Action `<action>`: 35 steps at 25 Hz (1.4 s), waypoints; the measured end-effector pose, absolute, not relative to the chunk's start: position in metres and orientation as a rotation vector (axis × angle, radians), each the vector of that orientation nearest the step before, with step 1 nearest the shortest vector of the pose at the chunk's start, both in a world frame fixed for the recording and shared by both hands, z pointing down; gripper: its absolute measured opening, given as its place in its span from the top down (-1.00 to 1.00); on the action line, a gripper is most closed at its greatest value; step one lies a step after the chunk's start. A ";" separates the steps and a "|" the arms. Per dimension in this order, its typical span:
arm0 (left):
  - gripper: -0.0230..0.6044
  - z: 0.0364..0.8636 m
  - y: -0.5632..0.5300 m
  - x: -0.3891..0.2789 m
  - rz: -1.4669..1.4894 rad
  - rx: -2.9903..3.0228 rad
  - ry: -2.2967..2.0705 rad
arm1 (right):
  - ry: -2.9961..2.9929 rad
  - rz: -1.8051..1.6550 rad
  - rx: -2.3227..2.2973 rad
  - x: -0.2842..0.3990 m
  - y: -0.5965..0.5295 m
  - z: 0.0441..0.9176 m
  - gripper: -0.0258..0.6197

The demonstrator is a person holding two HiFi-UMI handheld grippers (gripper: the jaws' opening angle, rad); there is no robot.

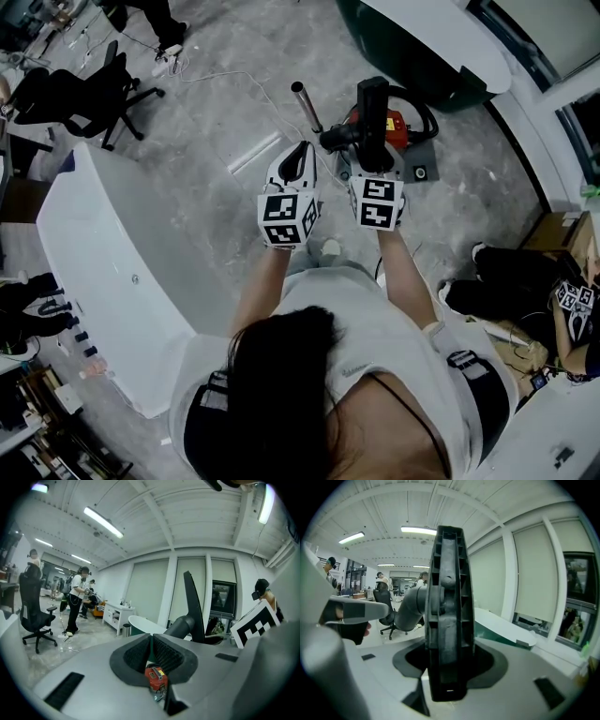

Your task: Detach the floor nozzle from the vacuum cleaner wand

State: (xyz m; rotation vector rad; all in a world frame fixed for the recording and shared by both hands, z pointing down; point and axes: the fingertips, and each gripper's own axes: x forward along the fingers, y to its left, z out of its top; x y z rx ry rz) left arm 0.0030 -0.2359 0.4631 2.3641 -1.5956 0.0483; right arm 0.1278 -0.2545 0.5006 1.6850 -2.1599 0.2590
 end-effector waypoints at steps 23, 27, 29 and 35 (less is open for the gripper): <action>0.91 0.474 -0.226 -0.024 0.084 2.276 -1.654 | -2.105 0.216 1.745 0.100 -0.239 0.495 0.21; 0.91 0.476 -0.221 -0.020 0.096 2.286 -1.637 | -2.100 0.205 1.747 0.102 -0.233 0.494 0.21; 0.91 0.478 -0.219 -0.019 0.105 2.284 -1.629 | -2.096 0.191 1.751 0.101 -0.231 0.493 0.21; 0.91 0.479 -0.216 -0.017 0.117 2.278 -1.605 | -2.086 0.130 1.818 0.105 -0.225 0.483 0.21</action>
